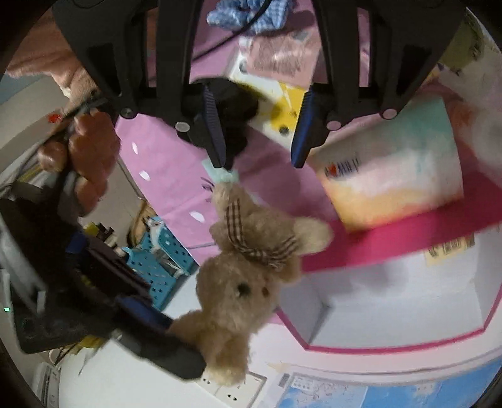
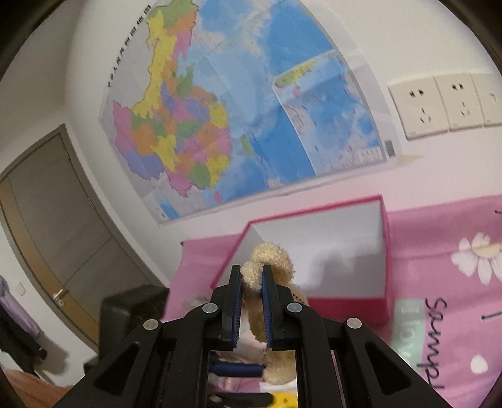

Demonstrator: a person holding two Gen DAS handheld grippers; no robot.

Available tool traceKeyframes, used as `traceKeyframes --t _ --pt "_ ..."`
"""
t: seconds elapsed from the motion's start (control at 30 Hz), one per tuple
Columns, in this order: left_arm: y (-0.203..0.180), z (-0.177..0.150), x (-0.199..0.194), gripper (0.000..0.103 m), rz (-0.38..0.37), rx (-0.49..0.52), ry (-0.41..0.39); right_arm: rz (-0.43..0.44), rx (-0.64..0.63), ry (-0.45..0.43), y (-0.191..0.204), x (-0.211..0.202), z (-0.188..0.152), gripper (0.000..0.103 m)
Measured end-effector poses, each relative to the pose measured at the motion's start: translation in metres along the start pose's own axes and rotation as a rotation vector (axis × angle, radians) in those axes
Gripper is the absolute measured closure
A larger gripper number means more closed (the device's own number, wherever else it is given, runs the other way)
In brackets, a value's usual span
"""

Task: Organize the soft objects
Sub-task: 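Lower the teddy bear into the pink box and release it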

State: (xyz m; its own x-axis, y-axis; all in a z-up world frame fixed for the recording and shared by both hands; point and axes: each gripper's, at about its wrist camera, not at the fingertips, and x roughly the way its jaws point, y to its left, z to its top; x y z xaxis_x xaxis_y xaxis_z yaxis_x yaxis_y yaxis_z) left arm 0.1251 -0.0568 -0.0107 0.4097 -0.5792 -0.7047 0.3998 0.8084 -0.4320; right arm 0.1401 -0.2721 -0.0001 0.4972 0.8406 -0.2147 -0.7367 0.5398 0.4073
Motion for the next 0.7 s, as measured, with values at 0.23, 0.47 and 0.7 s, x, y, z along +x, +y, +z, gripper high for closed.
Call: traceKeyframes --t 0.23,0.47,0.7 --pt "0.014 0.043 -0.008 0.058 0.097 -0.034 -0.095 0.011 0.018 -0.038 -0.009 0.015 0.023 0.092" --pt "0.027 0.078 0.006 0.058 0.202 -0.02 -0.095 -0.029 0.062 -0.018 -0.039 0.042 0.03 0.092" --pt "0.044 0.099 0.031 0.058 0.297 -0.047 -0.063 -0.161 0.052 0.075 -0.071 0.073 0.018 0.088"
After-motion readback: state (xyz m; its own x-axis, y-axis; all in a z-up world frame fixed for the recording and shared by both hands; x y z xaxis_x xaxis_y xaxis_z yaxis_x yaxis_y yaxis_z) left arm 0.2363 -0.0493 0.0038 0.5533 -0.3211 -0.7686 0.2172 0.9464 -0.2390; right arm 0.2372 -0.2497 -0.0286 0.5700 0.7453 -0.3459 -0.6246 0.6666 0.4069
